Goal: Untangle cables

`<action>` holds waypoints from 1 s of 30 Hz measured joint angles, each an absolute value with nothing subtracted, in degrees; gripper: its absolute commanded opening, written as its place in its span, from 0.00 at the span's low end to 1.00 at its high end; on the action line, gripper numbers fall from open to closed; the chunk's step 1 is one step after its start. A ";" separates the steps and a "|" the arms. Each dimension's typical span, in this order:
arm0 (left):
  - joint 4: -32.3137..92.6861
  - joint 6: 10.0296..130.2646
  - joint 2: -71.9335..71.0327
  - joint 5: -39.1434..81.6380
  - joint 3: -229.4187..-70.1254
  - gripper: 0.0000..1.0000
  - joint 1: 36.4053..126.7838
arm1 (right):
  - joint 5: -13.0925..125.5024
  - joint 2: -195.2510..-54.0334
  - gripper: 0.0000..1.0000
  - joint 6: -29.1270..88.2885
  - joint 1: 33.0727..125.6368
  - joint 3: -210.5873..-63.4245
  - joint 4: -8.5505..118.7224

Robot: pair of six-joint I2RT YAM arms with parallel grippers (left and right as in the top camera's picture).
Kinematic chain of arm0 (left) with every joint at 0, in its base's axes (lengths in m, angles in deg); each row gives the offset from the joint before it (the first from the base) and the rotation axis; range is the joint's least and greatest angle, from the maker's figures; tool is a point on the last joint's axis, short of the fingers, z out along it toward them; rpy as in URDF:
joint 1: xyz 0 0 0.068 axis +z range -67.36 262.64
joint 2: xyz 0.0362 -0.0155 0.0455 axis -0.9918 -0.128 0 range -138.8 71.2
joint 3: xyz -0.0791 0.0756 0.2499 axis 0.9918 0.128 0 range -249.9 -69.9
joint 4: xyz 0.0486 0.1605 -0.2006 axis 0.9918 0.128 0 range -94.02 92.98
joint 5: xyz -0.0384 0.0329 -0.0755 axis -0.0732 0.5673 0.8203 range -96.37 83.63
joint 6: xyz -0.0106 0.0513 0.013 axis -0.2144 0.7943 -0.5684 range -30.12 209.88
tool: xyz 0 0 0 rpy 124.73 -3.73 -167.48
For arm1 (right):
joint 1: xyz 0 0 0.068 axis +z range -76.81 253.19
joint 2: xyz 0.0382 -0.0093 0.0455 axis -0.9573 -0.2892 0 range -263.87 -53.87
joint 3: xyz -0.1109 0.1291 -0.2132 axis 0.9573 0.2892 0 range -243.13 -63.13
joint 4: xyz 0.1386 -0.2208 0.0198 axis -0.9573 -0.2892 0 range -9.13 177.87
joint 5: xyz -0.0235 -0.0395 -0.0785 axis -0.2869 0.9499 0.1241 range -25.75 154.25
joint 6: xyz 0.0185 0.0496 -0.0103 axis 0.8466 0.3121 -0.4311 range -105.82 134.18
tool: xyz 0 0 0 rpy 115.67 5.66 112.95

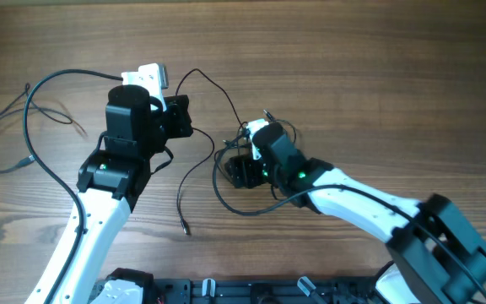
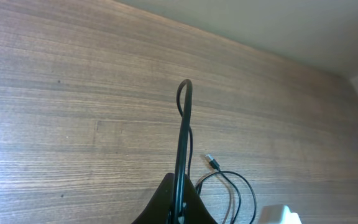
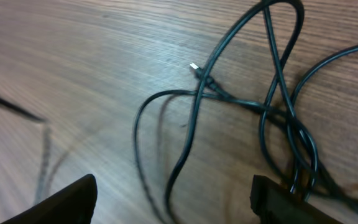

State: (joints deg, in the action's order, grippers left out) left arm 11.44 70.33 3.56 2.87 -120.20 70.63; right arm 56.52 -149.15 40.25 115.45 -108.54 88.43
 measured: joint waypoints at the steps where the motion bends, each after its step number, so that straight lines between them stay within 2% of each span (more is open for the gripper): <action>1: 11.44 70.33 3.56 2.84 -120.20 0.04 70.66 | 56.87 -150.51 0.54 40.25 115.71 -108.52 89.67; 4: 11.49 70.35 3.56 2.84 -120.20 0.04 70.66 | 57.20 -154.03 0.09 39.96 116.17 -108.49 93.00; 5: 11.66 70.33 3.56 2.84 -120.20 0.04 70.66 | 57.24 -154.29 0.04 40.01 116.26 -108.47 93.85; 8: 12.71 70.35 3.56 2.43 -120.20 0.04 70.66 | 57.22 -153.92 0.04 40.03 115.84 -108.52 96.12; 12: 13.04 70.35 3.69 0.81 -120.20 0.04 71.49 | 57.86 -148.52 0.04 41.23 110.95 -108.52 88.73; 22: 7.66 67.16 12.63 0.07 -120.35 0.04 87.11 | 68.37 -117.31 0.04 41.71 83.54 -108.58 62.51; 30: 7.31 57.77 17.35 1.34 -120.42 0.04 98.54 | 69.88 -110.42 0.04 43.39 60.37 -108.58 48.91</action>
